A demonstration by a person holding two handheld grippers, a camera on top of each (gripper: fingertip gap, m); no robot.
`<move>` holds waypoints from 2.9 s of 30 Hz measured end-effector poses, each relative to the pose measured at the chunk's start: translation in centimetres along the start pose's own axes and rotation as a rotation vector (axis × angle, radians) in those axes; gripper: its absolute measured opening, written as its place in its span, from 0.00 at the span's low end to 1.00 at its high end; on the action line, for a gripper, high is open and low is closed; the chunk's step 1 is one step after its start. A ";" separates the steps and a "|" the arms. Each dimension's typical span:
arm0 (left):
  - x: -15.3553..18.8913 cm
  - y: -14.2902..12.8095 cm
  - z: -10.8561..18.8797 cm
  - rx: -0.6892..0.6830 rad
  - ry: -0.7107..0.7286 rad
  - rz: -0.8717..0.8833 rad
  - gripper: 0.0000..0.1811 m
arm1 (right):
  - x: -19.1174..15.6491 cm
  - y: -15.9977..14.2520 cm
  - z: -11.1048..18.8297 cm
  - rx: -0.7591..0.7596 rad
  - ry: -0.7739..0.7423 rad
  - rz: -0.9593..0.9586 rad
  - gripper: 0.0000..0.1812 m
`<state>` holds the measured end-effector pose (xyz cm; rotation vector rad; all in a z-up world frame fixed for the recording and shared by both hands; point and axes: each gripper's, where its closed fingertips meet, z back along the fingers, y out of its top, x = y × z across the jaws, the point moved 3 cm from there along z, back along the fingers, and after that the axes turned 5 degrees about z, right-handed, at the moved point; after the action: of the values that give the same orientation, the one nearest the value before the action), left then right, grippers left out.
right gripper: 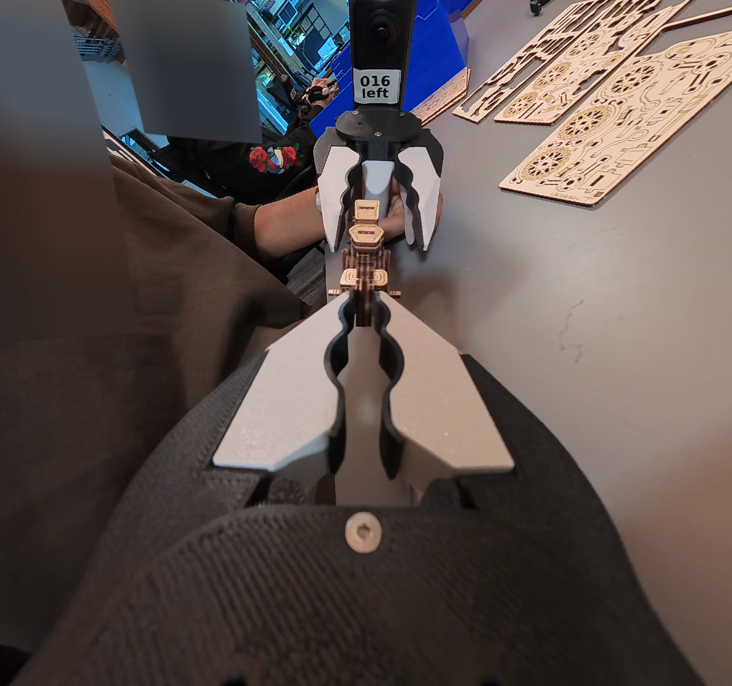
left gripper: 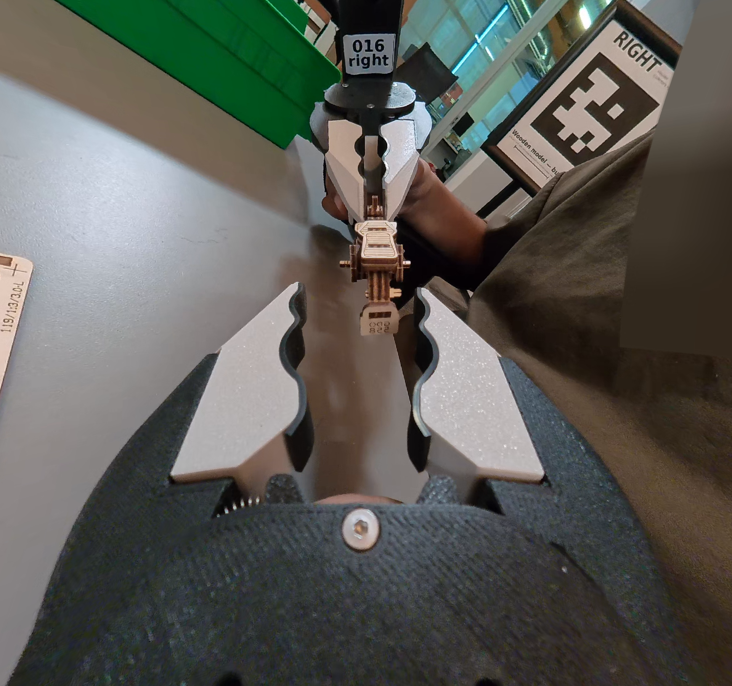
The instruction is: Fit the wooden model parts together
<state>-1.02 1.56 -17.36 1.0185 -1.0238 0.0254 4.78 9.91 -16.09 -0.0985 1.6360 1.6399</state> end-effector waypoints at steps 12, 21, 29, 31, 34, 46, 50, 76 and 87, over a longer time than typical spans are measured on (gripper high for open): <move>0.0 0.1 0.0 0.011 0.005 -0.012 0.30 | 0.0 0.3 0.1 0.015 -0.015 0.038 0.03; 0.0 0.3 -0.1 0.023 0.014 -0.031 0.30 | -0.1 0.7 0.0 0.014 -0.053 0.128 0.03; 0.2 0.1 -0.4 0.002 0.032 -0.062 0.31 | -0.7 0.9 -0.4 -0.010 -0.107 0.297 0.04; 0.2 0.0 -0.4 0.002 0.034 -0.066 0.31 | -0.7 0.8 -0.5 -0.019 -0.114 0.314 0.04; 0.2 0.0 -0.4 0.000 0.036 -0.072 0.31 | -0.7 0.8 -0.5 -0.020 -0.126 0.332 0.04; 0.8 1.4 0.7 0.107 0.109 -0.259 0.26 | -3.0 3.5 1.5 0.174 -0.163 0.621 0.03; 1.4 1.6 0.7 0.127 0.126 -0.337 0.23 | -3.9 3.8 1.4 0.191 -0.206 0.784 0.03; 2.6 1.9 0.2 0.162 0.157 -0.439 0.15 | -3.9 3.6 1.1 0.210 -0.194 0.844 0.03; 2.4 2.4 0.5 0.202 0.211 -0.469 0.14 | -3.0 4.3 2.2 0.278 -0.145 0.631 0.03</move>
<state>-1.16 1.54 -13.92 1.3904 -0.5810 -0.1481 5.37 11.15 -10.54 0.7268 1.8714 1.7831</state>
